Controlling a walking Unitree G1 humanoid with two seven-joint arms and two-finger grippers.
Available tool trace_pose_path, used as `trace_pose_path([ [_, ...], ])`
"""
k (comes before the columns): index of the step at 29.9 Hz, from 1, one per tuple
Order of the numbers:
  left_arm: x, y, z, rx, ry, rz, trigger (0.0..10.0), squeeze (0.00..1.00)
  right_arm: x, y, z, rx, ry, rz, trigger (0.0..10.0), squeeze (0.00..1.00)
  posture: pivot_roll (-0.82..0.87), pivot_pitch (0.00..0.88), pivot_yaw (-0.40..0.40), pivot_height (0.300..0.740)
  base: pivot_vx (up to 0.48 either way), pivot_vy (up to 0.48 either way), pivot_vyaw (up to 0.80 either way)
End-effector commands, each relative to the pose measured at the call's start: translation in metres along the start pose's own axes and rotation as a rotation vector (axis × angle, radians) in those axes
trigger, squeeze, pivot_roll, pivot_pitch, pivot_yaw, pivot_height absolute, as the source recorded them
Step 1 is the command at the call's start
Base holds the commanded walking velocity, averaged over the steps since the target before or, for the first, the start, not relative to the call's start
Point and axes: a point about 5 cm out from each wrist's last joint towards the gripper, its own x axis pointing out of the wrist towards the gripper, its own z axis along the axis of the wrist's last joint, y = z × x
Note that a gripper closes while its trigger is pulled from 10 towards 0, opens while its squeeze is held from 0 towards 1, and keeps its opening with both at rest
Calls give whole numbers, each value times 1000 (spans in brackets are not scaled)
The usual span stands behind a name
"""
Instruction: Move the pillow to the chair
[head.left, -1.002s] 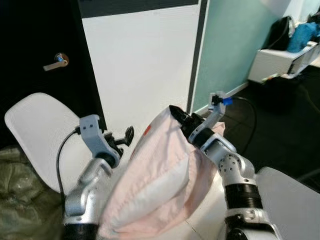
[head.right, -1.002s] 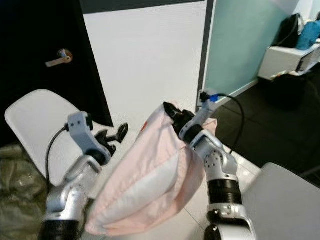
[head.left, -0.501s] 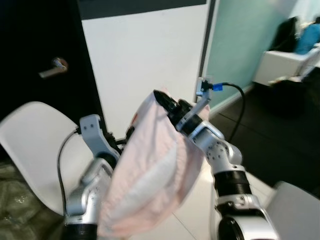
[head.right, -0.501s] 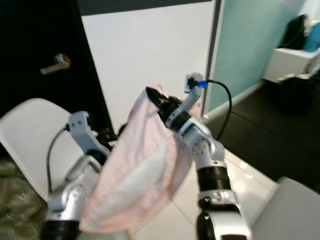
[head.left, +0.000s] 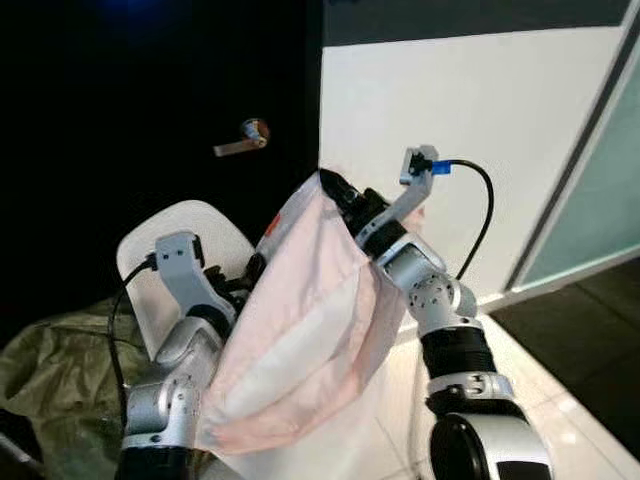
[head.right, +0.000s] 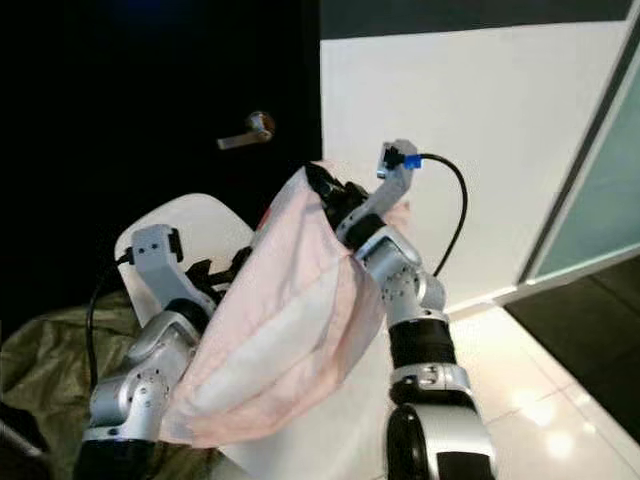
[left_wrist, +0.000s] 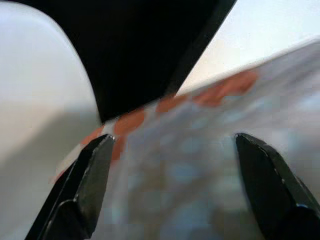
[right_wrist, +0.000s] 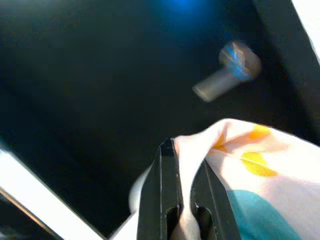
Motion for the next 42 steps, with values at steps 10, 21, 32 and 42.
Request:
trace_pose_path([
  [10, -2, 3, -7, -3, 39, 32, 10000, 0, -19, -40, -46, -206, 395, -306, 10000, 0, -159, 0, -9, 726, 0, 0, 0],
  [21, -3, 2, -9, -9, 57, 32, 10000, 0, -62, -70, -88, -98, 779, -469, 10000, 0, -157, 1, -10, 691, 0, 0, 0],
  [32, -4, 2, -10, -7, 72, 34, 10000, 0, -81, -72, -105, 0, 902, -477, 10000, 0, -155, 11, -13, 651, 0, 0, 0],
  [42, -3, 1, -11, -8, 81, 34, 10000, 0, -73, -62, -109, 12, 930, -401, 10000, 0, -156, 14, -12, 616, 0, 0, 0],
])
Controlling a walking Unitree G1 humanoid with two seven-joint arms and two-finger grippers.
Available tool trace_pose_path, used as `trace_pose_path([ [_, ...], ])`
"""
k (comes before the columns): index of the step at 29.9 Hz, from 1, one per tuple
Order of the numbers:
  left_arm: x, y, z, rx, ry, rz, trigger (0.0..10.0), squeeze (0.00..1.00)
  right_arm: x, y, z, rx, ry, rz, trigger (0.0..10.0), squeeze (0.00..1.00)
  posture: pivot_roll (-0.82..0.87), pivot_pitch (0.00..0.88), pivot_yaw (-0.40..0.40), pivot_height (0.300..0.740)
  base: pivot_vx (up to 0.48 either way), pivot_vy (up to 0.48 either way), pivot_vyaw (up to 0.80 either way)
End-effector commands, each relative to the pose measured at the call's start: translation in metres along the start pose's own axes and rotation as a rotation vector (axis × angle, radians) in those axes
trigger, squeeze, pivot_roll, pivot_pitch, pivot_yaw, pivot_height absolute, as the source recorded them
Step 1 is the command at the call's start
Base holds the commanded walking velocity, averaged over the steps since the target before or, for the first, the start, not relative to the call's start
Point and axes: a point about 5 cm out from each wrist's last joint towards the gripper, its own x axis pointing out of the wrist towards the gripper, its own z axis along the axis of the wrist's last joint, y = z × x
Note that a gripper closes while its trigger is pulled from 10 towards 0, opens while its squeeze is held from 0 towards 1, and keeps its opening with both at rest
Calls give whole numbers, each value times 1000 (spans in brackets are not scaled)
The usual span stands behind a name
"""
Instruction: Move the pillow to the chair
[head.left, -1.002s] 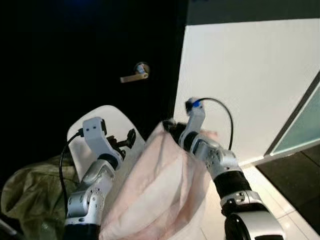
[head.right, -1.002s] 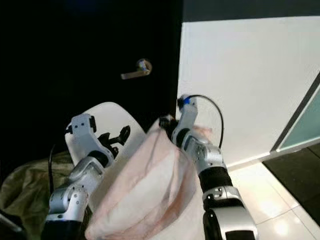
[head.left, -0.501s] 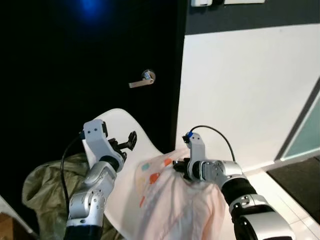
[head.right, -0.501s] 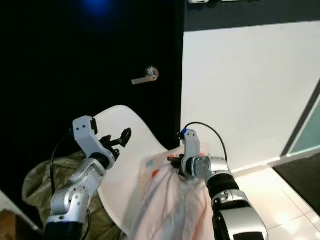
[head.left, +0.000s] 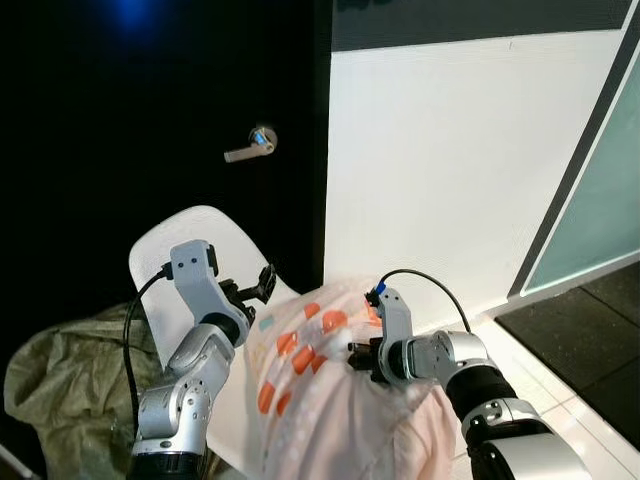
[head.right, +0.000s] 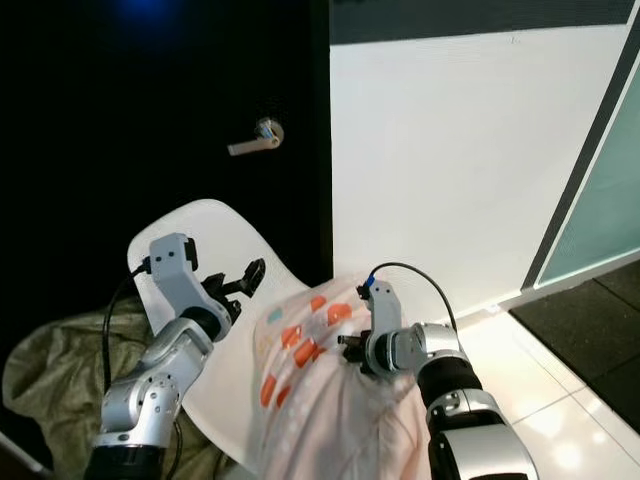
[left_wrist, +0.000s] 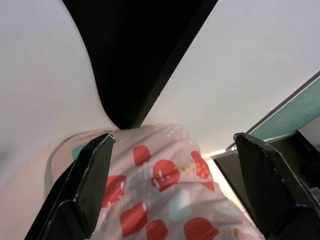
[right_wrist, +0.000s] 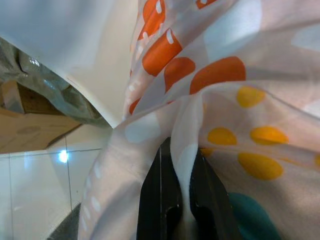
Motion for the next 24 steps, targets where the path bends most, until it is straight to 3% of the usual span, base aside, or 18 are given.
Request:
trace_pose_path([
  [1, -1, 2, -1, 14, 14, 10, 10000, 0, 3, 11, 2, -20, 9, 43, 10000, 0, -156, 14, -12, 616, 0, 0, 0],
  [12, -3, 0, 1, 9, 8, 18, 10000, 0, 10, 38, 16, -69, -72, 125, 10000, 0, -152, 19, -18, 571, 0, 0, 0],
  [16, -3, -1, 1, 8, 9, 17, 10000, 0, 16, 64, 18, -102, -73, 237, 10000, 0, -155, 20, -20, 571, 0, 0, 0],
  [19, -3, -1, 2, 7, 9, 17, 10000, 0, 17, 69, 17, -107, -58, 253, 10000, 0, -154, 20, -23, 571, 0, 0, 0],
  [22, -2, -1, 3, 6, 7, 16, 10000, 0, 21, 91, 16, -21, -21, 342, 10000, 0, -155, 21, -24, 571, 0, 0, 0],
  [23, -2, -1, 3, 6, 7, 16, 10000, 0, 21, 91, 16, -21, -21, 342, 10000, 0, -155, 21, -24, 571, 0, 0, 0],
  [24, -2, -1, 3, 6, 8, 15, 10000, 0, 22, 103, 15, 18, 1, 396, 10000, 0, -156, 20, -26, 571, 0, 0, 0],
])
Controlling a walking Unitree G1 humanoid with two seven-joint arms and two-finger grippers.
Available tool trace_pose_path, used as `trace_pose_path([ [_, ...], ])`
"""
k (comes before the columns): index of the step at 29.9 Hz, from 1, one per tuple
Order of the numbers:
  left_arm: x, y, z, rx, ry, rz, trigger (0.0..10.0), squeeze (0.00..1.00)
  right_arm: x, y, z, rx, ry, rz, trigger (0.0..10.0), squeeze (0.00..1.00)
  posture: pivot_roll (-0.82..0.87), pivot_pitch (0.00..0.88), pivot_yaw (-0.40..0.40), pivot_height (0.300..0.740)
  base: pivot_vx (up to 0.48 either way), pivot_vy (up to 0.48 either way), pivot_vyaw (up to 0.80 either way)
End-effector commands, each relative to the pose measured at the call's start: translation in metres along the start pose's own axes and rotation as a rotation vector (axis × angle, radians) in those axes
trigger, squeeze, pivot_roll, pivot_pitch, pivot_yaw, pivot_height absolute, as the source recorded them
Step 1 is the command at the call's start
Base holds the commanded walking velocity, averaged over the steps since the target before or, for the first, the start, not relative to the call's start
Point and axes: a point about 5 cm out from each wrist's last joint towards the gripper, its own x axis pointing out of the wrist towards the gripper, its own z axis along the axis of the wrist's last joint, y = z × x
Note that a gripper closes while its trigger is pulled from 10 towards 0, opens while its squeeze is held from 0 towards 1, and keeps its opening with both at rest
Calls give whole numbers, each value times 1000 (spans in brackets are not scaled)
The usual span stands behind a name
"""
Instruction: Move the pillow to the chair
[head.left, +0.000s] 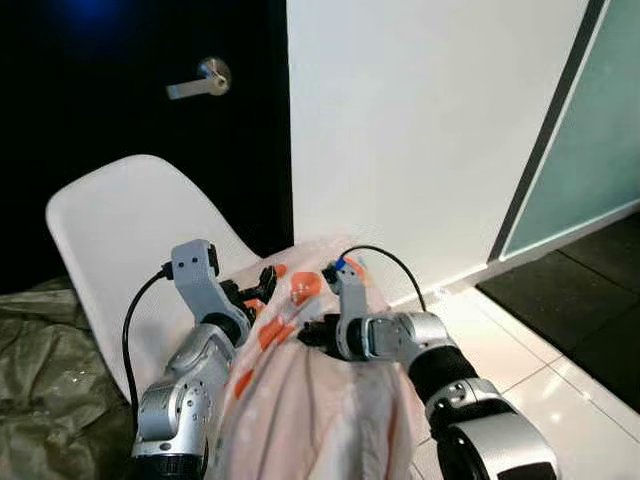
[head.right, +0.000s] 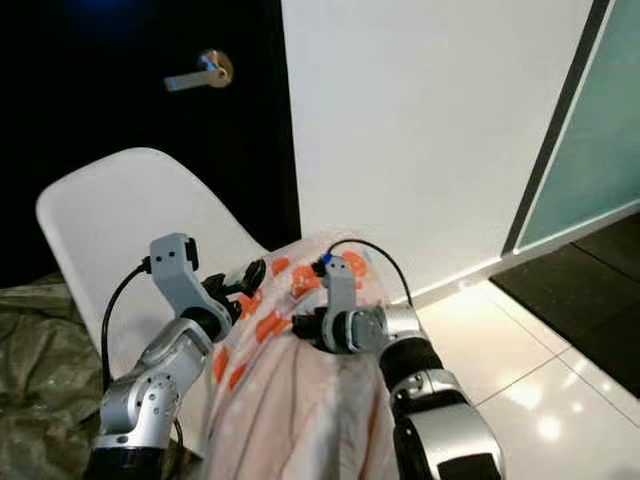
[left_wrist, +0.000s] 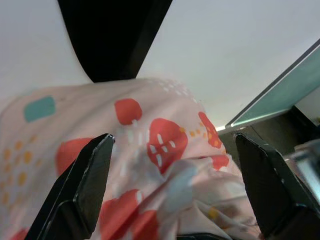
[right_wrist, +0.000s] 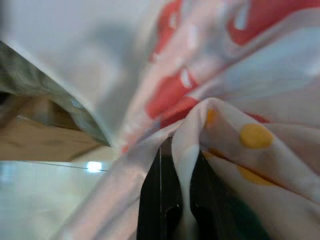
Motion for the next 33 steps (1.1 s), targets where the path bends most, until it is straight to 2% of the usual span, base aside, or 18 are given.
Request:
trace_pose_path([
  [1, 0, 1, 0, 5, 10, 5, 10000, 0, 14, 20, -14, 99, 61, 110, 10000, 0, -157, 19, -27, 571, 0, 0, 0],
  [2, 1, 0, -1, 6, 12, 4, 10000, 0, 19, 30, -19, 95, 94, 150, 10000, 0, -155, 18, -28, 571, 0, 0, 0],
  [3, 1, 0, -1, 6, 12, 4, 10000, 0, 19, 30, -19, 95, 94, 150, 10000, 0, -155, 18, -28, 571, 0, 0, 0],
  [4, 0, 0, 0, 8, 13, 3, 10000, 0, 24, 40, -27, 70, 140, 186, 10000, 0, -154, 18, -29, 571, 0, 0, 0],
  [7, 0, 0, 2, 11, 11, 2, 10000, 0, 28, 49, -35, 39, 185, 216, 10000, 0, -151, 16, -31, 571, 0, 0, 0],
  [8, 0, 0, 5, 16, 6, 0, 10000, 0, 31, 54, -43, 0, 220, 226, 10000, 0, -148, 15, -33, 571, 0, 0, 0],
  [13, -1, 1, 10, 43, 3, 2, 10000, 0, 35, 47, -48, -70, 230, 159, 10000, 0, -150, 15, -32, 571, 0, 0, 0],
  [14, -1, 2, 10, 66, 15, 3, 10000, 0, 34, 40, -46, -101, 217, 123, 10000, 157, -150, 15, -32, 571, 0, 0, 0],
  [15, -1, 2, 10, 66, 15, 3, 10000, 0, 34, 40, -46, -101, 217, 123, 10000, 157, -150, 15, -32, 571, 0, 0, 0],
  [16, -2, 4, 9, 96, 35, 4, 10000, 0, 31, 32, -41, -128, 194, 80, 10000, 847, -157, 18, -32, 571, 0, 0, 0],
  [17, -2, 4, 9, 96, 35, 4, 10000, 0, 31, 32, -41, -128, 194, 80, 10000, 847, -157, 18, -32, 571, 0, 0, 0],
  [18, -3, 6, 7, 135, 59, 8, 10000, 0, 26, 23, -35, -149, 170, 42, 10000, 1000, -158, 19, -32, 571, 0, 0, 0],
  [21, -4, 9, 6, 169, 83, 20, 10000, 0, 20, 16, -29, -157, 147, 22, 10000, 1000, -158, 19, -32, 571, 0, 0, 0],
  [23, -8, 20, 3, 205, 120, 64, 10000, 0, 9, 4, -20, -175, 122, 9, 10000, 1000, -162, 25, -32, 571, 0, 0, 0],
  [25, -9, 25, 2, 214, 142, 87, 10000, 0, 4, 0, -18, -180, 117, 8, 10000, 1000, -161, 25, -34, 571, 0, 0, 0],
  [27, -9, 25, 2, 214, 142, 87, 10000, 0, 4, 0, -18, -180, 117, 8, 10000, 1000, -161, 25, -34, 571, 0, 0, 0],
  [31, -15, 32, -3, 262, 206, 109, 10000, 0, -17, -17, -13, -252, 133, 9, 10000, 1000, -162, 28, -36, 571, 0, 0, 0],
  [33, -15, 32, -3, 262, 206, 109, 10000, 0, -17, -17, -13, -252, 133, 9, 10000, 1000, -162, 28, -36, 571, 0, 0, 0],
])
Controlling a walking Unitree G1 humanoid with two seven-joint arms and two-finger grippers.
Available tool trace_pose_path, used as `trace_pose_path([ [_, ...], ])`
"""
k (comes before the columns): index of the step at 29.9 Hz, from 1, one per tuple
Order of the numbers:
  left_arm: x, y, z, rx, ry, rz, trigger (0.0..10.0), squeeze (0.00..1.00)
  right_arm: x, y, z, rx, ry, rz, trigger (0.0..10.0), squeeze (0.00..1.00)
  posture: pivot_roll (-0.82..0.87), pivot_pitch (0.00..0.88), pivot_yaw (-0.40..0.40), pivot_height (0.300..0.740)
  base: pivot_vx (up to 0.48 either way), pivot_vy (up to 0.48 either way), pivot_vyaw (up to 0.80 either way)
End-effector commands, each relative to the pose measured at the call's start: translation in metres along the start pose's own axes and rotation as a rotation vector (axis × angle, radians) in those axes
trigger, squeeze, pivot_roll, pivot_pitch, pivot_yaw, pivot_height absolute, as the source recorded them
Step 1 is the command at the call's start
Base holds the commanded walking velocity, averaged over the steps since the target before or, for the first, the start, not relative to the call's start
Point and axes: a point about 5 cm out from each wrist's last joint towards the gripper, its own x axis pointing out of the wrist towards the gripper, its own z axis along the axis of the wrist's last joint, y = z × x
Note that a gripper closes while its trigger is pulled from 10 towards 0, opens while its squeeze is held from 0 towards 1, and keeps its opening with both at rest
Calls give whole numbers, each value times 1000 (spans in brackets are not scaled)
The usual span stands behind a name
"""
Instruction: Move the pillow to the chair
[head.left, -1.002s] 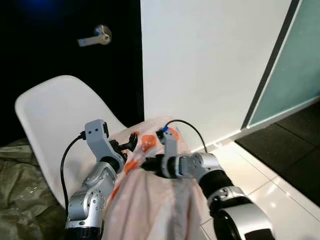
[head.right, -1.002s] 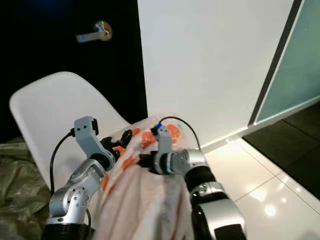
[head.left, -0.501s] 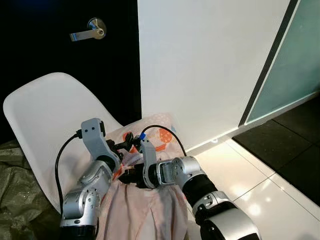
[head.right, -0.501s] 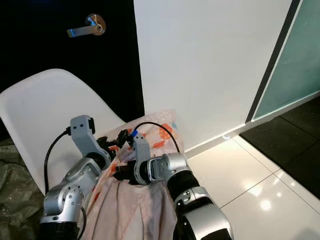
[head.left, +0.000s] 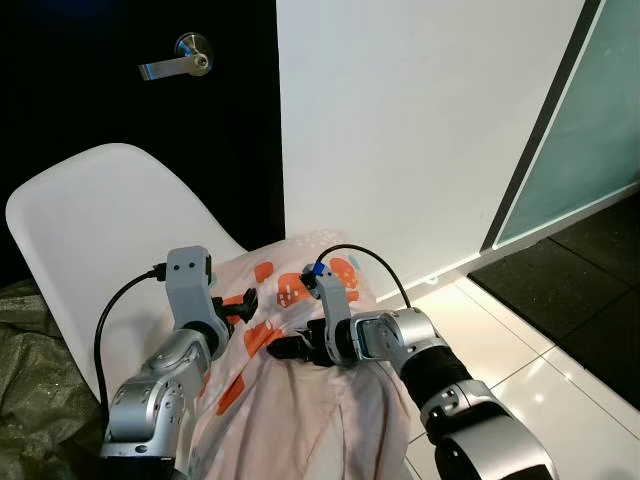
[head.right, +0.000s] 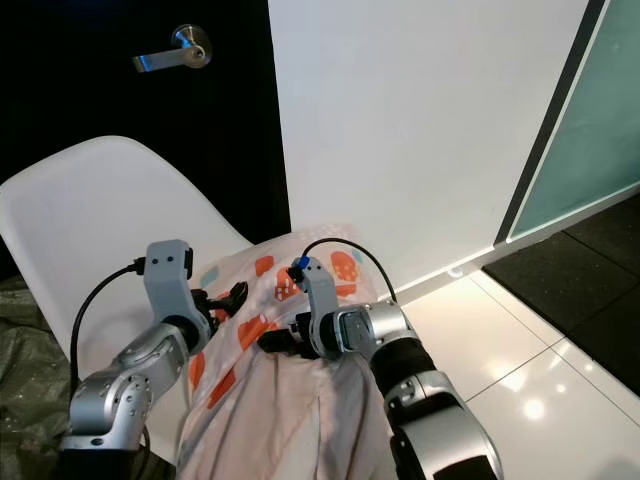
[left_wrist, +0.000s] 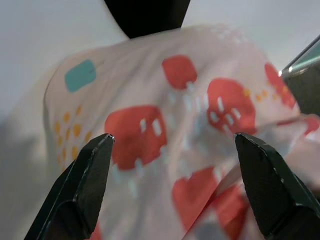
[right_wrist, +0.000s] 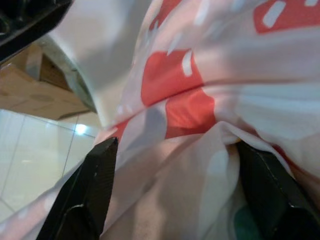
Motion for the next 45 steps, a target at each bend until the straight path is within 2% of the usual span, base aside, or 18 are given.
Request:
trace_pose_path([
  [1, -3, 2, -2, 27, 18, 13, 10000, 0, 1, -1, -6, -6, 31, -9, 10000, 1000, -162, 28, -36, 571, 0, 0, 0],
  [3, -5, 2, -5, 48, 51, 0, 10000, 0, -20, -16, -10, -43, 58, -12, 10000, 1000, -176, 28, -36, 571, 0, 0, 0],
  [5, -5, 1, -5, 7, 55, -15, 10000, 0, -31, -21, -15, -54, 82, -4, 10000, 1000, -179, 29, -35, 571, 0, 0, 0],
  [8, -5, 1, -4, -12, 56, -20, 10000, 0, -33, -22, -16, -56, 88, -1, 10000, 1000, -179, 28, -35, 571, 0, 0, 0],
  [11, -7, 0, -8, -105, 110, -57, 10000, 0, -34, -22, -18, -61, 88, -9, 10000, 1000, -179, 25, -36, 571, 0, 0, 0],
  [12, -7, 0, -8, -105, 110, -57, 10000, 0, -34, -22, -18, -61, 88, -9, 10000, 1000, -179, 25, -36, 571, 0, 0, 0],
  [15, -16, 14, -24, -250, 208, -21, 10000, 0, -36, -20, -8, -114, 33, -11, 10000, 1000, -175, 26, -33, 571, 0, 0, 0],
  [16, -16, 14, -24, -250, 208, -21, 10000, 0, -36, -20, -8, -114, 33, -11, 10000, 1000, -175, 26, -33, 571, 0, 0, 0],
  [17, -21, 19, -29, -306, 234, -13, 10000, 0, -36, -15, -6, -144, 20, 21, 10000, 1000, -176, 25, -31, 571, 0, 0, 0],
  [22, -27, 23, -34, -367, 254, -4, 10000, 0, -37, -6, -4, -188, 12, 74, 10000, 1000, -176, 25, -31, 571, 0, 0, 0],
  [25, -36, 37, -37, -504, 247, 36, 10000, 0, -40, 0, -4, -223, 13, 108, 10000, 1000, -170, 28, -27, 571, 0, 0, 0],
  [28, -36, 37, -37, -504, 247, 36, 10000, 0, -40, 0, -4, -223, 13, 108, 10000, 1000, -170, 28, -27, 571, 0, 0, 0],
  [29, -42, 46, -45, -574, 270, 61, 10000, 0, -40, 0, -2, -227, 7, 104, 10000, 1000, -172, 29, -22, 571, 0, 0, 0],
  [32, -42, 46, -45, -574, 270, 61, 10000, 0, -40, 0, -2, -227, 7, 104, 10000, 1000, -172, 29, -22, 571, 0, 0, 0],
  [37, -50, 57, -61, -620, 340, 123, 10000, 0, -40, 0, 0, -229, -2, 97, 10000, 1000, -170, 30, -22, 571, 0, 0, 0],
  [41, -52, 58, -73, -735, 360, 144, 10000, 0, -38, 2, -2, -242, 5, 90, 10000, 1000, -167, 26, -27, 571, 0, 0, 0],
  [44, -51, 56, -75, -778, 361, 134, 10000, 0, -38, 2, -1, -248, 8, 85, 10000, 1000, -167, 26, -27, 571, 0, 0, 0],
  [45, -50, 53, -76, -816, 367, 113, 10000, 0, -38, 2, -1, -253, 10, 75, 10000, 675, -169, 25, -27, 571, 0, 0, 0],
])
